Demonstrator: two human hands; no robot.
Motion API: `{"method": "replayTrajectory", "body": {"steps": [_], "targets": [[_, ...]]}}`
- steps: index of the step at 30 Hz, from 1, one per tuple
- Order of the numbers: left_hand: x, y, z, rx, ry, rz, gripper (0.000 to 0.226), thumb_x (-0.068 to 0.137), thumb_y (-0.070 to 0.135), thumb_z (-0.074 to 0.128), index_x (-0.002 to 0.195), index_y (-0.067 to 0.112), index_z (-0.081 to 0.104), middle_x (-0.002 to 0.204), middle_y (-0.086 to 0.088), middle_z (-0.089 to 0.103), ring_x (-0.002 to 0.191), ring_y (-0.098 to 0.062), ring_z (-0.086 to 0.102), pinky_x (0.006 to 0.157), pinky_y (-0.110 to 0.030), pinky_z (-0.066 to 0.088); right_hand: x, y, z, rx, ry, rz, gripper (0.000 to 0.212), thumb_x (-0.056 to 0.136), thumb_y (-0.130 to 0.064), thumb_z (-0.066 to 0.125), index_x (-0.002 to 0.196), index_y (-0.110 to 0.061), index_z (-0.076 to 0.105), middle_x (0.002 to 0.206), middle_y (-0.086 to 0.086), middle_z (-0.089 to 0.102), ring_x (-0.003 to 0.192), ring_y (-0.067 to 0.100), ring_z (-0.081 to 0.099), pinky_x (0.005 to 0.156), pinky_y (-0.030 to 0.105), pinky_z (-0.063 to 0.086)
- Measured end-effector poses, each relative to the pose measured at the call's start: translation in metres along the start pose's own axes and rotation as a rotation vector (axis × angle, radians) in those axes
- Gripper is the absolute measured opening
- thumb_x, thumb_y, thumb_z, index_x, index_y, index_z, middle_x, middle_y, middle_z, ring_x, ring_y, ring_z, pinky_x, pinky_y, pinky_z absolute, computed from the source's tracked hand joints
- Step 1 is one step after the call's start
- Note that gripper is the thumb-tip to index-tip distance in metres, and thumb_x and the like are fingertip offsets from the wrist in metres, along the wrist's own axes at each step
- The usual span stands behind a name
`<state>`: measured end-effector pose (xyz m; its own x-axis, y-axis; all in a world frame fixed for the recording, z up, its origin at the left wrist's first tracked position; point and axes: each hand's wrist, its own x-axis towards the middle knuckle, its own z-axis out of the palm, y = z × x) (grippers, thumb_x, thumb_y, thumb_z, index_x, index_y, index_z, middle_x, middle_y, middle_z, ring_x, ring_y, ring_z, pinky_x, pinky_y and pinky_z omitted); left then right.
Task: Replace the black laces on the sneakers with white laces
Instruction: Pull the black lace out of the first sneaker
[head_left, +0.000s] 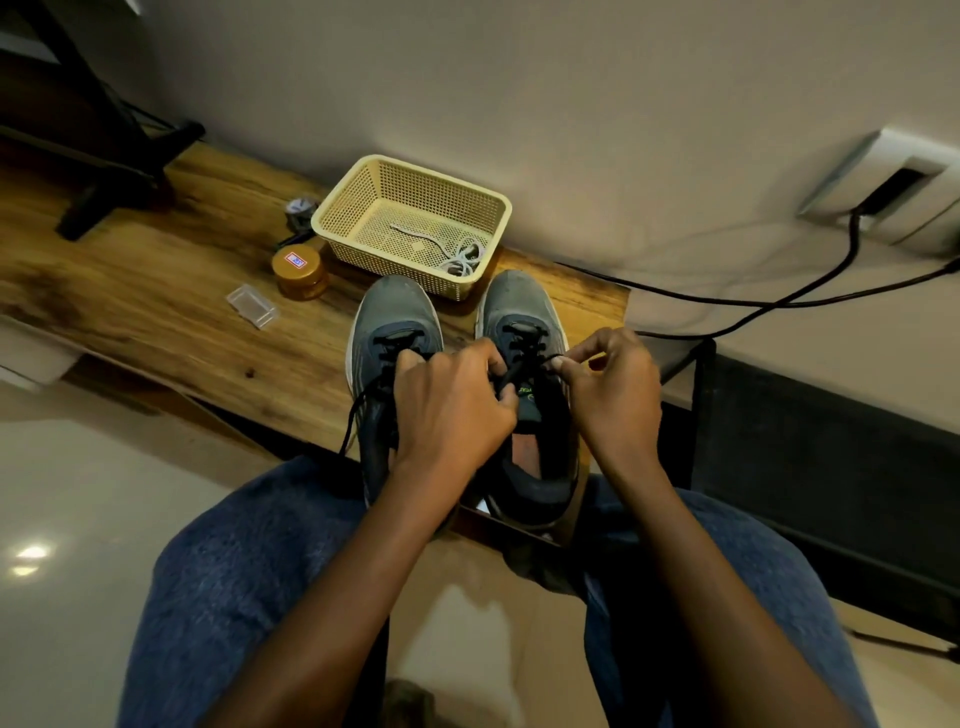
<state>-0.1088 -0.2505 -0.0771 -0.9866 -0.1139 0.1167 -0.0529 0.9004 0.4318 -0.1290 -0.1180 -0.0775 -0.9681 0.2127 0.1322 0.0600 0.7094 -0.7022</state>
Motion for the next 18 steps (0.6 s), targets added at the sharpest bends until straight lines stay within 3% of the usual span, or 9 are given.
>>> {"method": "replayTrajectory", "body": {"steps": [2, 4, 6, 11, 15, 18], "targets": [[0.0005, -0.0029, -0.0004, -0.002, 0.002, -0.01, 0.02, 0.085, 0.042, 0.06, 0.1, 0.03, 0.062, 0.08, 0.005, 0.07, 0.084, -0.015, 0.064, 0.085, -0.034, 0.028, -0.0002, -0.0024, 0.0003, -0.051, -0.076, -0.056, 0.012, 0.083, -0.023, 0.071, 0.085, -0.024, 0.059, 0.102, -0.005, 0.053, 0.104, 0.022, 0.053, 0.084, 0.044, 0.048], [0.0004, -0.0049, -0.0012, -0.019, 0.003, -0.02, 0.02, 0.085, 0.043, 0.061, 0.099, 0.029, 0.062, 0.08, 0.006, 0.07, 0.084, -0.014, 0.064, 0.085, -0.033, 0.028, -0.0008, -0.0051, -0.0006, -0.167, -0.195, -0.153, 0.026, 0.084, -0.027, 0.069, 0.108, -0.025, 0.059, 0.121, -0.003, 0.049, 0.117, 0.022, 0.042, 0.09, 0.037, 0.036], [-0.0001, -0.0042, -0.0014, -0.034, 0.001, -0.018, 0.021, 0.084, 0.043, 0.062, 0.1, 0.029, 0.063, 0.079, 0.005, 0.07, 0.084, -0.014, 0.064, 0.085, -0.032, 0.028, -0.0029, -0.0089, -0.0018, -0.32, -0.259, -0.247, 0.035, 0.084, -0.032, 0.068, 0.117, -0.028, 0.056, 0.129, -0.005, 0.046, 0.121, 0.02, 0.033, 0.084, 0.033, 0.021], [-0.0001, -0.001, -0.0015, -0.033, 0.0, -0.011, 0.023, 0.084, 0.044, 0.061, 0.102, 0.029, 0.063, 0.081, 0.005, 0.071, 0.084, -0.014, 0.064, 0.087, -0.033, 0.029, -0.0073, -0.009, -0.0013, -0.508, -0.235, -0.347, 0.022, 0.086, -0.037, 0.065, 0.102, -0.022, 0.067, 0.124, -0.003, 0.055, 0.12, 0.024, 0.034, 0.076, 0.032, 0.01], [-0.0007, -0.0002, -0.0027, -0.055, 0.0, -0.011, 0.021, 0.084, 0.044, 0.062, 0.099, 0.03, 0.062, 0.078, 0.007, 0.07, 0.083, -0.013, 0.064, 0.088, -0.033, 0.03, -0.0068, -0.009, -0.0014, -0.459, -0.151, -0.379, 0.012, 0.085, -0.032, 0.066, 0.089, -0.021, 0.069, 0.112, -0.005, 0.062, 0.118, 0.026, 0.038, 0.077, 0.032, 0.01], [-0.0005, 0.002, -0.0035, -0.065, 0.003, -0.011, 0.018, 0.084, 0.043, 0.061, 0.097, 0.03, 0.062, 0.077, 0.007, 0.069, 0.082, -0.013, 0.063, 0.088, -0.033, 0.028, -0.0071, -0.0093, -0.0039, -0.348, -0.04, -0.274, 0.008, 0.083, -0.032, 0.069, 0.081, -0.024, 0.066, 0.106, -0.009, 0.061, 0.114, 0.021, 0.037, 0.078, 0.03, 0.009]]}}
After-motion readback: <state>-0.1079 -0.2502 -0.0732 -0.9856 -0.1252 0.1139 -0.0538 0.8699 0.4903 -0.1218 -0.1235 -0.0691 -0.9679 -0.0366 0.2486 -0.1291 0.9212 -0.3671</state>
